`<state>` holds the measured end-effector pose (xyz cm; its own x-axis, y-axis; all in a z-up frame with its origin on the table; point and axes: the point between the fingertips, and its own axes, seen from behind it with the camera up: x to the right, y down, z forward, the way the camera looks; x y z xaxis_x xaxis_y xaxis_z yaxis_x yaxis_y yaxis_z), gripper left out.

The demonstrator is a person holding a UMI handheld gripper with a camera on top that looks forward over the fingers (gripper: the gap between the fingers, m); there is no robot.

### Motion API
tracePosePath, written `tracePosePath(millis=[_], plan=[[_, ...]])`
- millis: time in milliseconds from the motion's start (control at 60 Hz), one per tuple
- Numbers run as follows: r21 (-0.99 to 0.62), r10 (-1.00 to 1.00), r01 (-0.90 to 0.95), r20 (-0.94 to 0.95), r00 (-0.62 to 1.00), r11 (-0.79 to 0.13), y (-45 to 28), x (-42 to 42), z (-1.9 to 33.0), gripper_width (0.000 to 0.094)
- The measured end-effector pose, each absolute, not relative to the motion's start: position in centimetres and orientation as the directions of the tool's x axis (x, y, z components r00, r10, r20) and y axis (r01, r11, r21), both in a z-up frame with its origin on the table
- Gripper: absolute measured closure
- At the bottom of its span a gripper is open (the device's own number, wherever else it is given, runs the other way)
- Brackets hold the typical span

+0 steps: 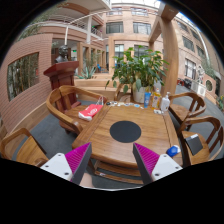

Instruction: Arrange mouse

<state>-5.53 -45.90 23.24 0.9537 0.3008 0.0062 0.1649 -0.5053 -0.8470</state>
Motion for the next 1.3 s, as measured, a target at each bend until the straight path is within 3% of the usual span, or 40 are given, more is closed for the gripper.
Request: tracePosePath(millis=[200, 450, 717, 933, 1083, 1217, 1300], plan=[[-0.788, 0.194, 0.138, 0.024, 0.981, -0.601, -43.4, 2.8, 13.7, 0.0087], [-0.799, -0.025, 0.033, 0.061, 0.998, -0.6, -40.9, 15.7, 5.6, 0.0087], [-0.863, -0.147, -0.029, 0.052, 0.988, -0.505, -33.2, 23.3, 2.8, 0.0088], [-0.851, -0.186, -0.091, 0.008, 0.983, -0.518, -28.0, 25.3, 0.0, 0.0086], [-0.857, -0.217, -0.125, -0.016, 0.976, -0.499, -25.1, 26.1, 0.1, 0.0096], [-0.856, -0.248, -0.11, 0.022, 0.969, -0.506, -22.4, 26.7, -0.4, 0.0202], [-0.857, -0.268, -0.076, 0.074, 0.96, -0.51, -21.5, 27.6, -0.6, 0.0328]])
